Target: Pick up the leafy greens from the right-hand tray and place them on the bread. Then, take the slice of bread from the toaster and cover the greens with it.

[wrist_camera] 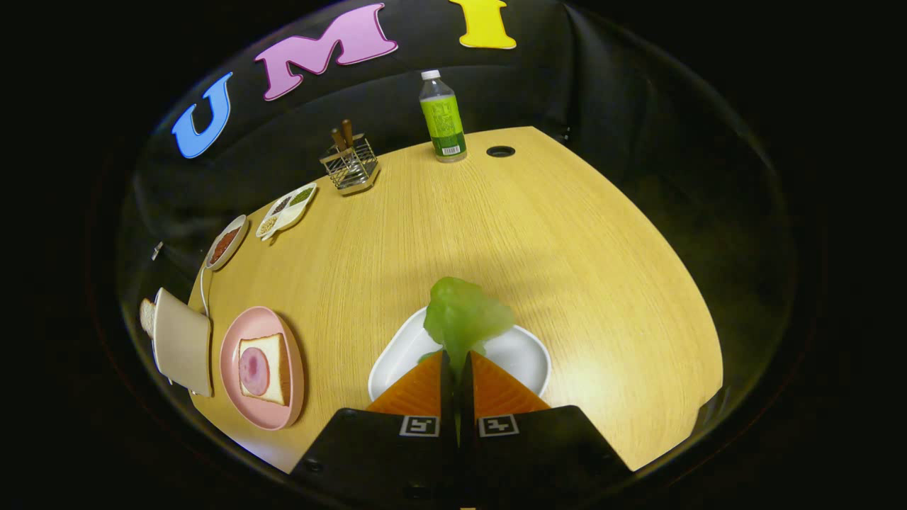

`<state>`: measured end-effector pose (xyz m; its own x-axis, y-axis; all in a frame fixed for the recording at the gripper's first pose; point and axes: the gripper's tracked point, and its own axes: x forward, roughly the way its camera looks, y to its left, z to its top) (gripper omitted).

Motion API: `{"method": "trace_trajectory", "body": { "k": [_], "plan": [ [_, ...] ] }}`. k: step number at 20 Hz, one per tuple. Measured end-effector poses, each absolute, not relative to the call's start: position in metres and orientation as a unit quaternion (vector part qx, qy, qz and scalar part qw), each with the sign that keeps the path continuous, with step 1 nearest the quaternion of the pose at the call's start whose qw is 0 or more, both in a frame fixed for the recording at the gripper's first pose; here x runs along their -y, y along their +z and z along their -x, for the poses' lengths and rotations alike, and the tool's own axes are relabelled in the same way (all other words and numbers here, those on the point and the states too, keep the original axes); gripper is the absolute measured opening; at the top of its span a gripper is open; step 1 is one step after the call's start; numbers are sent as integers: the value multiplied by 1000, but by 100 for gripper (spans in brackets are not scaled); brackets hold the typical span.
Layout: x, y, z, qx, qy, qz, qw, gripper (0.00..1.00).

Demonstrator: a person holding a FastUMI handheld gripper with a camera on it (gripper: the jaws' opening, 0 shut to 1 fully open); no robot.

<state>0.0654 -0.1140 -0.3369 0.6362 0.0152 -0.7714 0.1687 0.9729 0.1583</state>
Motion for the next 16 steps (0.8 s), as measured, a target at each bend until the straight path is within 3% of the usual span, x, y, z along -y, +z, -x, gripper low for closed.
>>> {"method": "trace_trajectory", "body": {
  "k": [16],
  "plan": [
    [-12,-246,-43,-372,17,-79,925,5]
  ]
}}
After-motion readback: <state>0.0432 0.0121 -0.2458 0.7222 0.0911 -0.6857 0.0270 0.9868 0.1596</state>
